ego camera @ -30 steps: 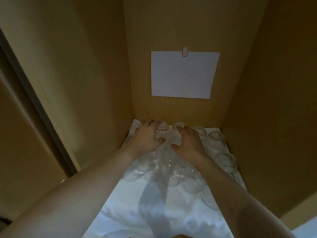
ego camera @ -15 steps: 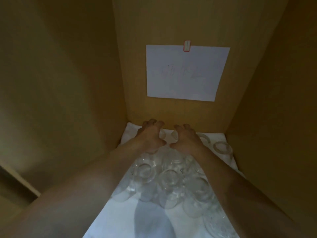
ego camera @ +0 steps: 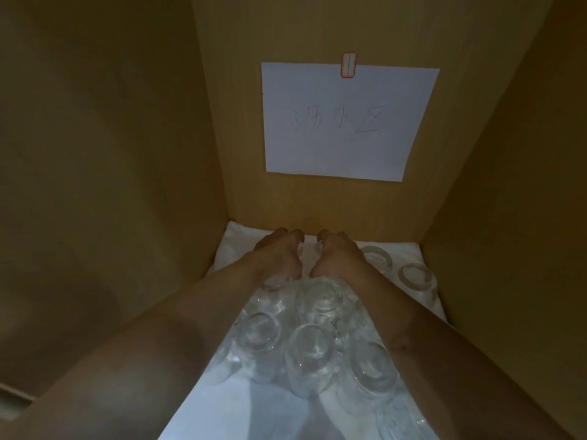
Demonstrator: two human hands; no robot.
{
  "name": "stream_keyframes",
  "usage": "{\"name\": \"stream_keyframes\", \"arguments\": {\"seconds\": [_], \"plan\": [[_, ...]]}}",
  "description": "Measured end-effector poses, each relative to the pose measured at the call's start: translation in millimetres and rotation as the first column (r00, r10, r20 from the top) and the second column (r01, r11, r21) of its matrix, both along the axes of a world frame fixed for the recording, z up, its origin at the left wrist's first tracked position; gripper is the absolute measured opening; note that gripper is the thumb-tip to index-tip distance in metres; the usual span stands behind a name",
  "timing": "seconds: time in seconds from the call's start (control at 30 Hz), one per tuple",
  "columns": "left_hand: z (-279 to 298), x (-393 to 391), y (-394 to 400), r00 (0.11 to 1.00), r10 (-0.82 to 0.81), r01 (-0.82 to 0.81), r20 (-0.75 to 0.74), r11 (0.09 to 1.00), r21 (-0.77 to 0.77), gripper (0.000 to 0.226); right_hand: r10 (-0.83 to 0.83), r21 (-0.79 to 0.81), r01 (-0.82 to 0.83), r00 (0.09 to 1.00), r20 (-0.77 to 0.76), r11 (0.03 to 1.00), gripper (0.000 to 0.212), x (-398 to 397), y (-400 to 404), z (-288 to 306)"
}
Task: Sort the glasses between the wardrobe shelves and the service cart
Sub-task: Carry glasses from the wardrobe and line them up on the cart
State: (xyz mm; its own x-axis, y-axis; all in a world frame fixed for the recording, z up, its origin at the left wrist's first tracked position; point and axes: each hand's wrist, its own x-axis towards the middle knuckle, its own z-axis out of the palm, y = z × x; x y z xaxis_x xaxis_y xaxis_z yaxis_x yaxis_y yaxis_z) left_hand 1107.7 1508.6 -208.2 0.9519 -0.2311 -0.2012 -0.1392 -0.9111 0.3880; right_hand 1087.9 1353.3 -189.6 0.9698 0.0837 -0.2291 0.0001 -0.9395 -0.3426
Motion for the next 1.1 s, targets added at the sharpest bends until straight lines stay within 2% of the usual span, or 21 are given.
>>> {"name": "stream_keyframes", "arguments": {"seconds": [0.13, 0.23, 0.4, 0.57, 0.7, 0.83, 0.9, 1.0, 1.1], "plan": [[6, 2, 5, 1.0, -0.013, 0.014, 0.018, 0.999, -0.037, 0.09, -0.004, 0.032, 0.002, 0.999, 0.04, 0.999, 0.081, -2, -3, -2], [17, 1, 9, 0.996, -0.011, 0.015, 0.086, 0.999, -0.049, 0.086, -0.038, 0.075, 0.034, 0.998, 0.046, 0.997, 0.077, -2, -5, 2], [50, 3, 12, 0.95, 0.186, -0.17, 0.251, 0.982, -0.088, 0.074, -0.158, 0.208, 0.12, 0.971, 0.181, 0.971, 0.082, -4, -11, 21], [71, -2, 13, 0.86, 0.417, -0.336, 0.295, 0.897, -0.289, 0.082, -0.35, 0.388, 0.195, 0.855, 0.383, 0.901, 0.082, -14, -16, 43], [93, -11, 13, 0.804, 0.531, -0.404, 0.269, 0.819, -0.407, 0.087, -0.525, 0.548, 0.244, 0.727, 0.443, 0.8, 0.077, -30, -19, 57], [114, -25, 12, 0.802, 0.589, -0.406, 0.098, 0.659, -0.634, 0.087, -0.701, 0.723, 0.293, 0.619, 0.354, 0.625, 0.079, -45, -24, 74], [122, -35, 12, 0.82, 0.572, -0.382, 0.027, 0.582, -0.718, 0.091, -0.775, 0.844, 0.293, 0.598, 0.205, 0.449, 0.085, -53, -25, 80], [133, -51, 11, 0.842, 0.54, -0.332, 0.002, 0.52, -0.787, 0.101, -0.745, 0.964, 0.24, 0.663, -0.078, 0.113, 0.08, -72, -23, 88], [145, -74, 8, 0.85, 0.527, -0.293, 0.013, 0.493, -0.819, 0.099, -0.652, 0.983, 0.176, 0.74, -0.165, -0.049, 0.056, -93, -22, 94]]}}
